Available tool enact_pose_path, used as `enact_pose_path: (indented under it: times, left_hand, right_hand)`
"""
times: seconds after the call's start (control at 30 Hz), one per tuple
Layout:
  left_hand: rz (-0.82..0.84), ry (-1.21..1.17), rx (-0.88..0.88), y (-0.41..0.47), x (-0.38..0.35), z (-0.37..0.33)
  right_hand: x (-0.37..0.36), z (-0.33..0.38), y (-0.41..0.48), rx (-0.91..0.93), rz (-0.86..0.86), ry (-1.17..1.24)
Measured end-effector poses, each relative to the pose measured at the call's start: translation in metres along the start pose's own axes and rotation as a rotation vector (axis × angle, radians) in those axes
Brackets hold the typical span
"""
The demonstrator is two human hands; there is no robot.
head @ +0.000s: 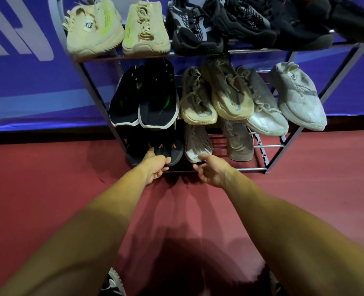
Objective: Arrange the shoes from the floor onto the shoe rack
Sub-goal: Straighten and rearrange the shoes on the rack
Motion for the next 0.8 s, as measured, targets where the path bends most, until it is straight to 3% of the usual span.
enact_pose_path:
  times: [0.2,0.37,0.53,0.8]
  left_hand:
    - [-0.011,-0.029,-0.018,0.009,0.000,0.000]
    - [-0.049,-0.014,-0.047,0.019,-0.008,-0.008]
    - [-0.103,-0.010,-0.035,0.026,-0.019,-0.005]
    - [-0.179,-0.327,0.043,0.032,-0.013,-0.005]
  right_hand:
    - [0.003,0.004,0.003,0.133,-0.053,0.118]
    - [0.017,0.011,-0.008,0.159,-0.010,0.161]
    - [0.018,0.007,-0.005,0.194,-0.091,0.219]
    - [0.002,0.006,-0.001,0.218,0.004,0.178]
Point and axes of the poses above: each hand's wrist, its own y-axis towards the middle knuckle, its own x-axis out of the back of the hand, z = x × y, the point moved 3 cm from there along y, towards the middle knuckle, and after that the axes turned 7 degrees about z, right-handed, at the moved point
